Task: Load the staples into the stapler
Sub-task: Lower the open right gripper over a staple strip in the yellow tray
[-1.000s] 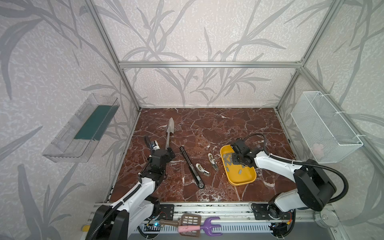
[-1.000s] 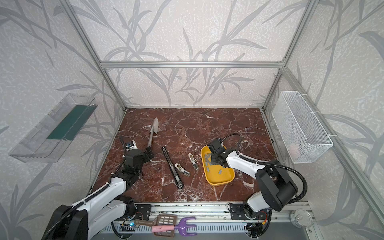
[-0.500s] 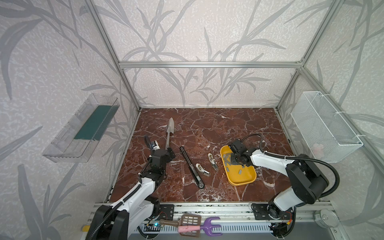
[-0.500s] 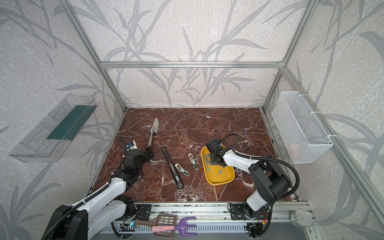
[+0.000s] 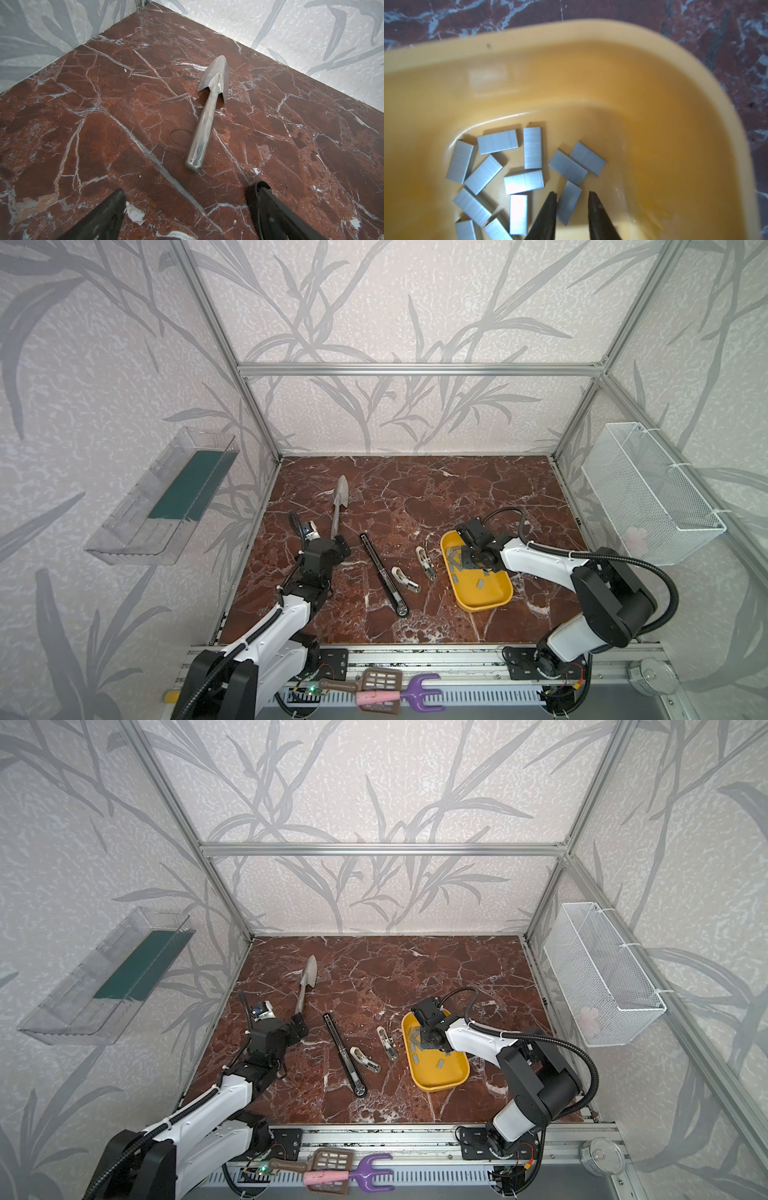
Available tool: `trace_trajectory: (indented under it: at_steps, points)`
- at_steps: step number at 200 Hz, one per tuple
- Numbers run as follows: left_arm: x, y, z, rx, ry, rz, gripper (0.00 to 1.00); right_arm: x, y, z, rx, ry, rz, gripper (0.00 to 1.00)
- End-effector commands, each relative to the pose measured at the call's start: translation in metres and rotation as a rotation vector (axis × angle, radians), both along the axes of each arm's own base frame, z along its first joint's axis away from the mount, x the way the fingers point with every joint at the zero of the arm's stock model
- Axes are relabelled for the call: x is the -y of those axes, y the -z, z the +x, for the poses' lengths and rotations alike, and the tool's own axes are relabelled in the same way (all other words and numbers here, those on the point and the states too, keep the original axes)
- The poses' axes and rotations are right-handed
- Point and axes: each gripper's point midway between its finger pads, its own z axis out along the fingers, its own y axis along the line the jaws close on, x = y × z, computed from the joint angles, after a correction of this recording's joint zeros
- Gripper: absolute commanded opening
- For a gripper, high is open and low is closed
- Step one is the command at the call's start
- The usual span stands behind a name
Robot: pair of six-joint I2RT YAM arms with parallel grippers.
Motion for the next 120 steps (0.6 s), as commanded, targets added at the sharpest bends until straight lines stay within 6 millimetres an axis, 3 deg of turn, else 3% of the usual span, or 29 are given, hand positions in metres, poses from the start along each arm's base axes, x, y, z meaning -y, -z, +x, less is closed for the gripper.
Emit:
trace_trajectory:
  at_steps: [1, 46, 120]
  points:
    - [-0.002, -0.007, 0.002, 0.030, -0.006, 0.003, 0.99, 0.007, -0.009, -0.002, 0.026, 0.020, -0.002, 0.30]
    - [-0.002, -0.006, 0.002, 0.028, -0.008, 0.002, 0.99, 0.003, -0.012, 0.001, 0.049, 0.010, 0.023, 0.31]
    - [-0.002, -0.006, 0.002, 0.029, -0.007, 0.002, 0.99, 0.004, 0.005, 0.002, -0.023, 0.029, -0.017, 0.30]
